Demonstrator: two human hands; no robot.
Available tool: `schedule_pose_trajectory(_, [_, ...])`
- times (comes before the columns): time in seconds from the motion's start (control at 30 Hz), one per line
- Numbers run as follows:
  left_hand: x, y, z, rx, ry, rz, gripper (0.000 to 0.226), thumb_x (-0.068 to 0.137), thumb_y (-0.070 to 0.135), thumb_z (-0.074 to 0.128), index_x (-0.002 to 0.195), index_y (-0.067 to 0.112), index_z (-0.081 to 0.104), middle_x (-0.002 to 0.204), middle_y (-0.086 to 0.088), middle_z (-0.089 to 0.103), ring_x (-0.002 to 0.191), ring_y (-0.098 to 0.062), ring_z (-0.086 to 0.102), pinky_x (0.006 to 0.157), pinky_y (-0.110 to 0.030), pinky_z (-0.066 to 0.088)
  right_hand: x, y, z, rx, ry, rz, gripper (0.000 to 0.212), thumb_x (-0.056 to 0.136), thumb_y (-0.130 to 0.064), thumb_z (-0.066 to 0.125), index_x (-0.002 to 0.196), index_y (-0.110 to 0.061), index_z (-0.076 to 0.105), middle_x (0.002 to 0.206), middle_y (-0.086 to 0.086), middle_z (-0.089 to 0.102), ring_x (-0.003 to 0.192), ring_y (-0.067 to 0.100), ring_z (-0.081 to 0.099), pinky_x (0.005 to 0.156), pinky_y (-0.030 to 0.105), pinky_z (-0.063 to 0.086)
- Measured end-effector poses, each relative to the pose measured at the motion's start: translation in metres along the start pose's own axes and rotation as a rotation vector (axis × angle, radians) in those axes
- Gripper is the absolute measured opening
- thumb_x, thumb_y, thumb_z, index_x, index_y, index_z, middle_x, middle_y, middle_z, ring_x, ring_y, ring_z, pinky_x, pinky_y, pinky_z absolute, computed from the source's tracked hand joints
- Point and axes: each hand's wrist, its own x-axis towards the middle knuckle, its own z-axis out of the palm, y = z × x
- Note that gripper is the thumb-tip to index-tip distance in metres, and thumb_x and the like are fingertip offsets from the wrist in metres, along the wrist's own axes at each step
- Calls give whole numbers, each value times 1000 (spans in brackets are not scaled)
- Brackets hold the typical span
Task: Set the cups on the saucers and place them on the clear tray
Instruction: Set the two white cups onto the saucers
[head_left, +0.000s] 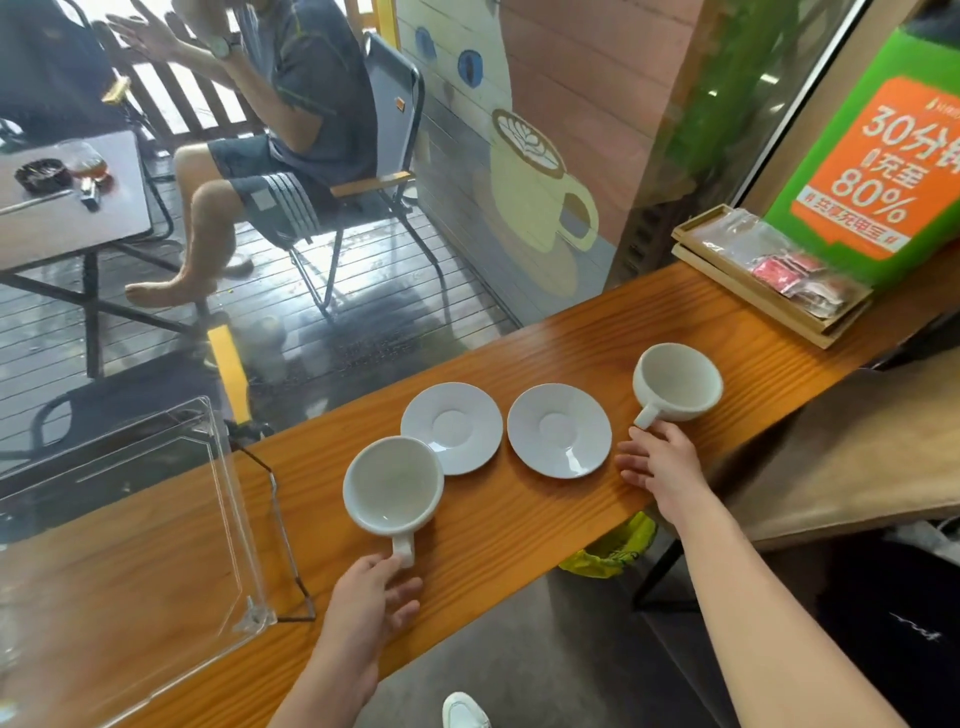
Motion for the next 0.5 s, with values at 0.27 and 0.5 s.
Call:
schedule_pose_trajectory(0.27, [1, 0, 2, 0, -74, -34, 17, 92, 22, 52, 97, 9, 62, 106, -15, 62, 95, -29, 62, 68, -37, 54, 10, 3, -2, 167, -112, 1, 42, 91, -28, 56, 130, -17, 46, 109, 13, 59, 89, 23, 62, 68, 32, 54])
schedule_pose_trajectory(0.5, [5, 1, 9, 28, -45, 10, 25, 93, 30, 49, 92, 8, 62, 101, -12, 64, 93, -26, 61, 71, -37, 53, 13, 7, -7, 196, 20, -23, 32, 95, -35, 47, 110, -7, 54, 98, 8, 58, 87, 21, 60, 67, 33, 51])
